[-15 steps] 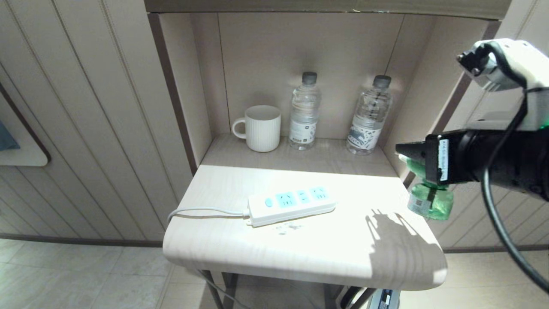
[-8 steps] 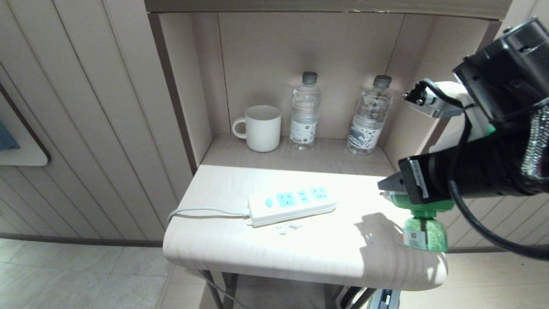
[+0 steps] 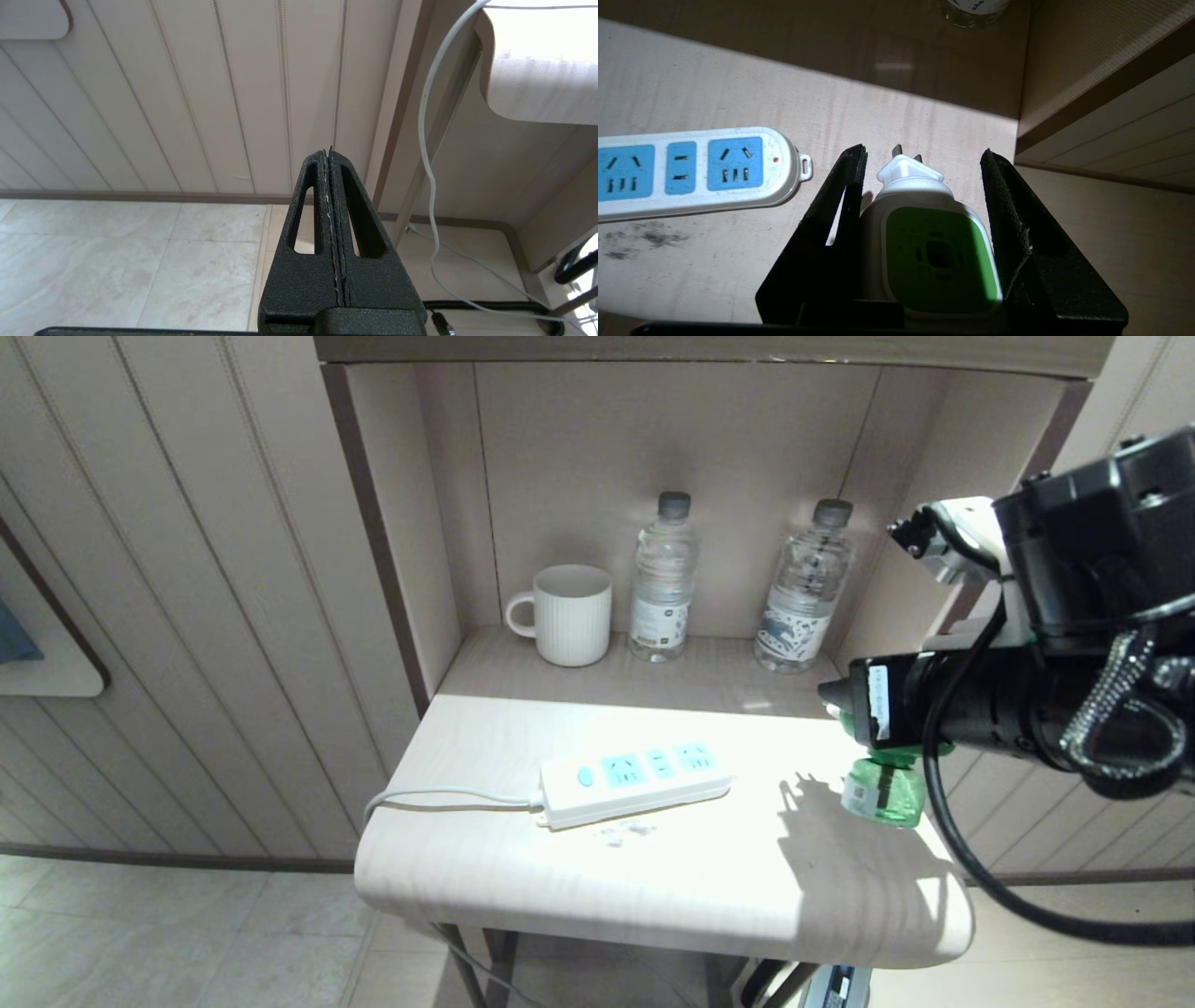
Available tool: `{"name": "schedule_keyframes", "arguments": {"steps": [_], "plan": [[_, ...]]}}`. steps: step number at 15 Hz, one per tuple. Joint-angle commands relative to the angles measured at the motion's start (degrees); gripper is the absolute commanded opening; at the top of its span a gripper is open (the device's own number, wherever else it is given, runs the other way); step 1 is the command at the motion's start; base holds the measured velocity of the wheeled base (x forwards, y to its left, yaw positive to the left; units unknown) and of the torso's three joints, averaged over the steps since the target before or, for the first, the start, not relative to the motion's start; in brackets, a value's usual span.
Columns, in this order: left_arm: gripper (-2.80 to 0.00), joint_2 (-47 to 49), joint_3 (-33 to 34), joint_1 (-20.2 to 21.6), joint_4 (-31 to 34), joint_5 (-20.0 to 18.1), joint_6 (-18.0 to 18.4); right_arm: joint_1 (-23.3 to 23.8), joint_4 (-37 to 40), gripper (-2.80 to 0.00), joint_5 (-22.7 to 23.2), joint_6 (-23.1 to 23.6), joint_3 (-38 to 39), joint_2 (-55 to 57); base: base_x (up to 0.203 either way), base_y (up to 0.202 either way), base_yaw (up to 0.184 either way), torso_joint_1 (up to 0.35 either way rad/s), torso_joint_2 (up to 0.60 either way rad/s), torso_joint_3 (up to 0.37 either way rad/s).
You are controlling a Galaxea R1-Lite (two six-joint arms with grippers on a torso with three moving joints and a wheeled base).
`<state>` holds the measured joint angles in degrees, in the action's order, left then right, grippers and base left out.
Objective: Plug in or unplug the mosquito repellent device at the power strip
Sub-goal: Pick up the mosquito repellent liquid
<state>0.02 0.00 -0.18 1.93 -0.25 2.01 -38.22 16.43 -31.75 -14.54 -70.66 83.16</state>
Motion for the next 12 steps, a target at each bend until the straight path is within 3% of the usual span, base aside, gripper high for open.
{"name": "schedule_keyframes", "arguments": {"steps": [1,4,8,12], "plan": [[-2.80,-0.02,0.00,0.01,0.09,-0.02,0.01,-0.69,-9.80,-2.80,-2.22,3.00,7.69,-3.12,0.000,0.000,0.000,0.000,0.00,0.000],[-2.80,-0.02,0.00,0.01,0.01,-0.02,0.01,-1.21,-30.39,-2.80,-5.61,8.61,19.18,-4.86,0.000,0.000,0.000,0.000,0.00,0.000],[-2.80,-0.02,0.00,0.01,0.01,-0.02,0.01,-0.98,-49.52,-2.80,-8.14,15.35,28.39,-4.03,0.000,0.000,0.000,0.000,0.00,0.000],[-2.80,-0.02,0.00,0.01,0.01,-0.02,0.01,-0.21,-57.03,-2.80,-8.33,16.74,32.53,-2.05,0.000,0.000,0.000,0.000,0.00,0.000]]}}
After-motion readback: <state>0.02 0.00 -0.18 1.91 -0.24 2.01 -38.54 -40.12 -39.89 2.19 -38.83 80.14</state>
